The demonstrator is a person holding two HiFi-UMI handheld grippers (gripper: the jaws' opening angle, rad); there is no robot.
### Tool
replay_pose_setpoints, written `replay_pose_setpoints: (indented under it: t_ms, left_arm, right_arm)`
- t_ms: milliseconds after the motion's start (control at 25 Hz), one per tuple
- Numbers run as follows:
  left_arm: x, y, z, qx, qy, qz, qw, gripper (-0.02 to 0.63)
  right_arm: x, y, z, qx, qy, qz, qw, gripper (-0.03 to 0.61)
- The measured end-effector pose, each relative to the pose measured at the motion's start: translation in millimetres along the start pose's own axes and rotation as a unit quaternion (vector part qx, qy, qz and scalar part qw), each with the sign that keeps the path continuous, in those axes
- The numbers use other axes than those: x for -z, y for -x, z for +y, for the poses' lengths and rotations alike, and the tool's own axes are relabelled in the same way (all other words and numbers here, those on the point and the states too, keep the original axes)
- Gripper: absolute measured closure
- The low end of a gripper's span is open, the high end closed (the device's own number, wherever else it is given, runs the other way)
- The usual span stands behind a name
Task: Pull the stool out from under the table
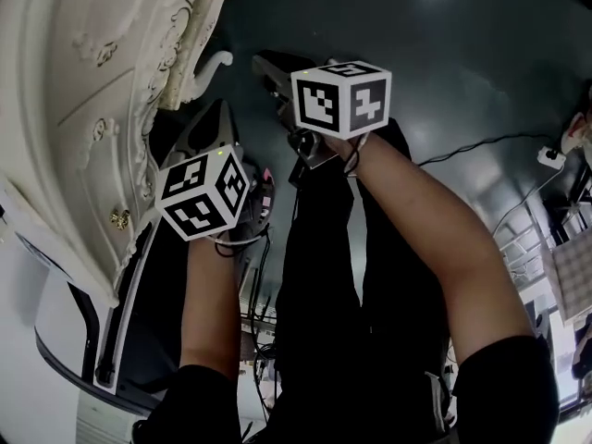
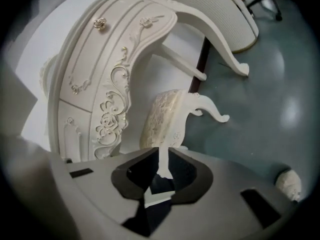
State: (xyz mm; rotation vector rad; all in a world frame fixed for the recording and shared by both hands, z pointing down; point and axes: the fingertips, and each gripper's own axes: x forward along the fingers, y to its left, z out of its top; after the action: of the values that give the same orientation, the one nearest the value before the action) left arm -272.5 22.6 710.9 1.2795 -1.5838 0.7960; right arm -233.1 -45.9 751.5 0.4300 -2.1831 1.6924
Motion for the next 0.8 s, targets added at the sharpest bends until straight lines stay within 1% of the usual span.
replay_pose_setpoints:
  t_ms: [80, 120, 200, 320, 400, 520, 640, 720, 800]
  left_arm:
    - [5.5, -1.4, 4.4, 0.004, 0.000, 0.004, 1.0000, 0.614]
    - [8.3, -1.7, 7.1, 0.005, -0.001, 0.007, 1.0000, 0.614]
    - [14.1, -0.7, 12.7, 0.007, -0.002, 0.014, 0.9999, 0.614]
    - [20.6, 4.0, 17.8, 0.010, 0.009, 0.026, 0.9996, 0.614]
    - [21.7, 6.9, 17.7, 0.015, 0.018, 0.028, 0.9993, 0.614]
    - [23.6, 9.0, 17.5, 0.018, 0.014, 0.032, 0.9992, 0.614]
    - [29.0, 10.3, 20.0, 0.018, -0.001, 0.044, 0.9989, 0.614]
    - [31.7, 9.9, 21.8, 0.016, -0.008, 0.052, 0.9985, 0.614]
    - [33.5, 9.0, 23.0, 0.013, -0.011, 0.057, 0.9982, 0.614]
  right_arm:
    - [5.7, -17.4, 2.6, -0.023, -0.008, 0.011, 1.000, 0.484]
    - [7.8, -27.1, 2.4, -0.029, -0.006, 0.015, 0.999, 0.471]
    - [8.9, -47.4, 1.5, -0.042, -0.018, 0.017, 0.999, 0.424]
    - [2.0, -74.6, 3.6, -0.069, -0.042, 0.006, 0.997, 0.408]
    - [-5.0, -90.4, 3.8, -0.080, -0.054, -0.006, 0.995, 0.386]
    - [-13.9, -112.6, 7.0, -0.096, -0.085, -0.021, 0.992, 0.346]
    - [-16.4, -132.6, 11.6, -0.094, -0.101, -0.024, 0.990, 0.313]
    - [-19.3, -144.0, 9.1, -0.078, -0.113, -0.029, 0.990, 0.277]
    - [-19.4, -154.2, 5.5, -0.059, -0.111, -0.024, 0.992, 0.262]
